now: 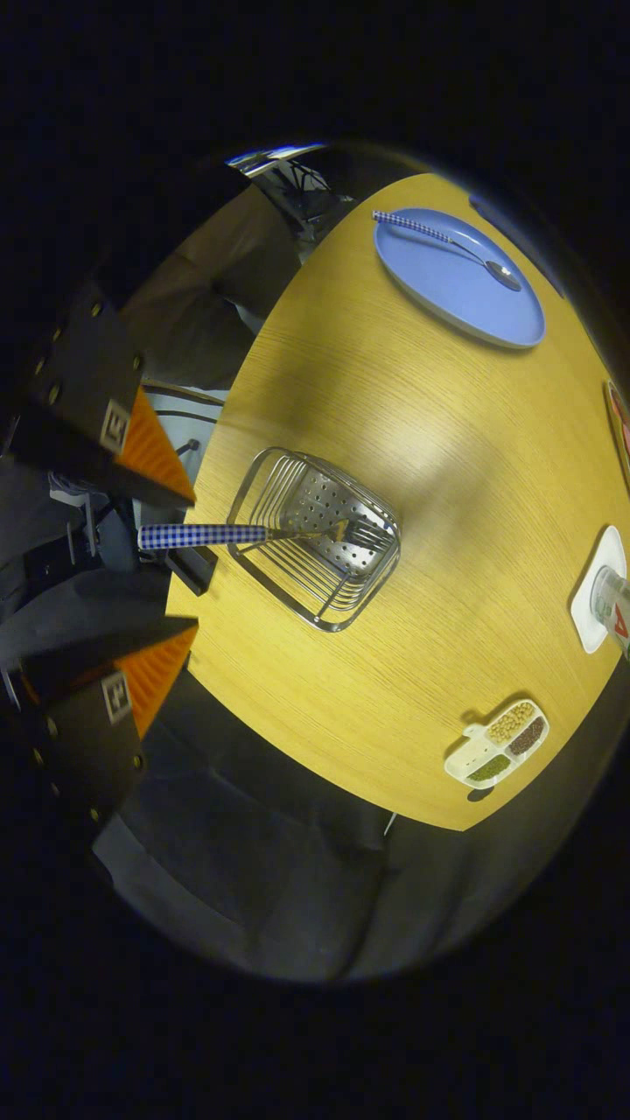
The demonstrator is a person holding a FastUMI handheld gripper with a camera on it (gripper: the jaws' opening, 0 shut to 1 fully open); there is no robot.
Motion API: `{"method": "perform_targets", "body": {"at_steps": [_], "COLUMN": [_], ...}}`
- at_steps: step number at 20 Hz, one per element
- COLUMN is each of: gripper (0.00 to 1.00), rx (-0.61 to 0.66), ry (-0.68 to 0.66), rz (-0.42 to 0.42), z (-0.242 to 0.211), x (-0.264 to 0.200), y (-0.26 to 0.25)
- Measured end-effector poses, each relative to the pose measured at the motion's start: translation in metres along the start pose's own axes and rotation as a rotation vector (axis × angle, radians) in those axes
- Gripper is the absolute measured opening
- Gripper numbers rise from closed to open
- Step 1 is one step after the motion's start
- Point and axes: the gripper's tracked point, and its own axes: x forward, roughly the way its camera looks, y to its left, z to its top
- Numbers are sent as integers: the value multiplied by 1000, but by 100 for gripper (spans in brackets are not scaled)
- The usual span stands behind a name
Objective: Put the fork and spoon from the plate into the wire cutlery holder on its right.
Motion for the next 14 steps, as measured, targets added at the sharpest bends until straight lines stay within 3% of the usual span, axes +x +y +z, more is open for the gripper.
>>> {"method": "perform_targets", "body": {"at_steps": [1, 8, 14], "gripper": [96, 95, 95], "rx": [10, 106, 178], "ry": [-8, -137, -264], "rz": [-4, -59, 15], "z": [-6, -8, -6], "x": [3, -28, -50], "y": [0, 0, 37]}}
